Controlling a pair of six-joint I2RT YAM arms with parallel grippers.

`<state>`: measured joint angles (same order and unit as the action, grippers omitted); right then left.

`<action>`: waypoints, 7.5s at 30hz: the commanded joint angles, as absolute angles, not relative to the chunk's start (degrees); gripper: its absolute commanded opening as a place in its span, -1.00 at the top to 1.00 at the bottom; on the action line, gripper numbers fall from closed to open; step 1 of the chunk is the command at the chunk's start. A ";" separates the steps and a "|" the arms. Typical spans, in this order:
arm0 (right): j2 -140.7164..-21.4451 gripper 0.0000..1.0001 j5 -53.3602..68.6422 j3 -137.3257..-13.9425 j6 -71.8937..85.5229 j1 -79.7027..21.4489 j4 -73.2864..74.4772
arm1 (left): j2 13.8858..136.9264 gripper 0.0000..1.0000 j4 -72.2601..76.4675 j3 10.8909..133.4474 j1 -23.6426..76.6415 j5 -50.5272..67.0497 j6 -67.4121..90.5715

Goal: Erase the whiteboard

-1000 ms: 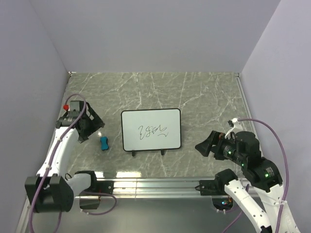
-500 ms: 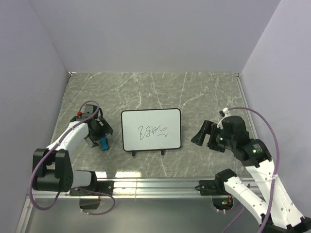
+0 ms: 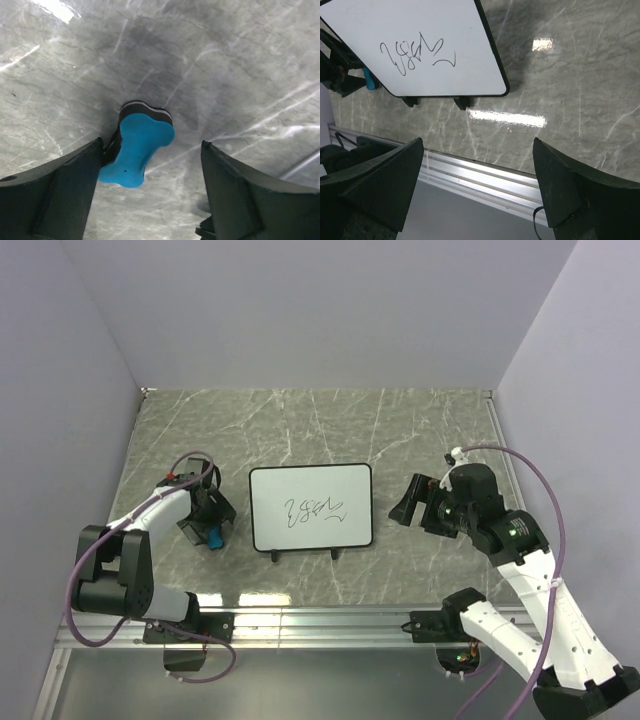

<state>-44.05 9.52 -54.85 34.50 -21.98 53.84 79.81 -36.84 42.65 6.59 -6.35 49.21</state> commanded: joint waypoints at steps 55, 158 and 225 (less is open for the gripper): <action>-78.48 -0.44 47.55 -35.07 42.54 -10.81 -14.24 | 56.95 0.99 -39.03 51.77 27.85 -3.16 45.70; -74.71 1.00 34.72 -41.04 29.97 -23.55 8.96 | 97.64 0.99 -12.83 67.32 49.14 0.35 37.27; -76.20 1.00 35.16 -39.64 33.31 -24.87 4.83 | 97.73 0.99 -17.58 62.49 25.49 6.15 34.10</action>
<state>-77.36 32.49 -39.72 33.19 -23.46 5.54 96.44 -20.60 62.78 25.08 10.39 35.51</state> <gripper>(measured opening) 0.210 0.091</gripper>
